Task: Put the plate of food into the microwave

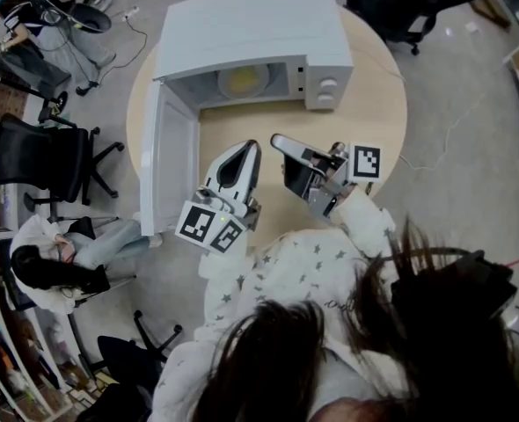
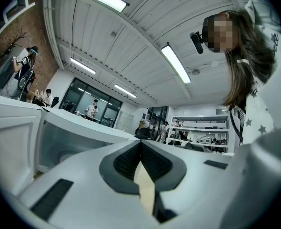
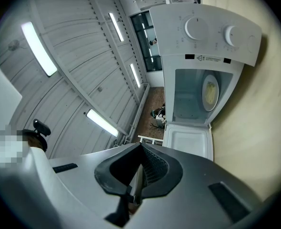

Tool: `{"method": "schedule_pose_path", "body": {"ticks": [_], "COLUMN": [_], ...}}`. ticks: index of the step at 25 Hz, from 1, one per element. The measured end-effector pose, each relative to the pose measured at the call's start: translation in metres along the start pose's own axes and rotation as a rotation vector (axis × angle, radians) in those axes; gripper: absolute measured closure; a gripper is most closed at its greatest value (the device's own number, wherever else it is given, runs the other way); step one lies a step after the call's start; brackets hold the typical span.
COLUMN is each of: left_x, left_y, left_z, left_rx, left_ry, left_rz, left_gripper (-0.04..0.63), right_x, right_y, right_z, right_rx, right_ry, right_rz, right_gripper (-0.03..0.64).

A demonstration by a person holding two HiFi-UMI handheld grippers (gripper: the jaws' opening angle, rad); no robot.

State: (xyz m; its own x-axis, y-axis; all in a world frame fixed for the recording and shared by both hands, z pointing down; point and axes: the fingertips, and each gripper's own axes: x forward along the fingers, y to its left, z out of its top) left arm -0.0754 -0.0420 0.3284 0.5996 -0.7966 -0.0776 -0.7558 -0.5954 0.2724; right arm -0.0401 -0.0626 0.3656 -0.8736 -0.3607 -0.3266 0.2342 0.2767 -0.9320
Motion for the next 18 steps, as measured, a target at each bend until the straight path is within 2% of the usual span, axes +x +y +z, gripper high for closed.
{"method": "schedule_pose_path", "body": {"ticks": [18], "left_x": [-0.006], "left_y": [0.0049], "left_z": [-0.002], "left_rx": [-0.013], "left_ry": [0.005], "left_rz": [0.019], "left_gripper": [0.594], "right_x": [0.0064], "right_y": [-0.0005], "right_z": [-0.0055], "right_rx": [0.01], "right_ry": [0.017], "right_rz": [0.005], "right_gripper": [0.611]}}
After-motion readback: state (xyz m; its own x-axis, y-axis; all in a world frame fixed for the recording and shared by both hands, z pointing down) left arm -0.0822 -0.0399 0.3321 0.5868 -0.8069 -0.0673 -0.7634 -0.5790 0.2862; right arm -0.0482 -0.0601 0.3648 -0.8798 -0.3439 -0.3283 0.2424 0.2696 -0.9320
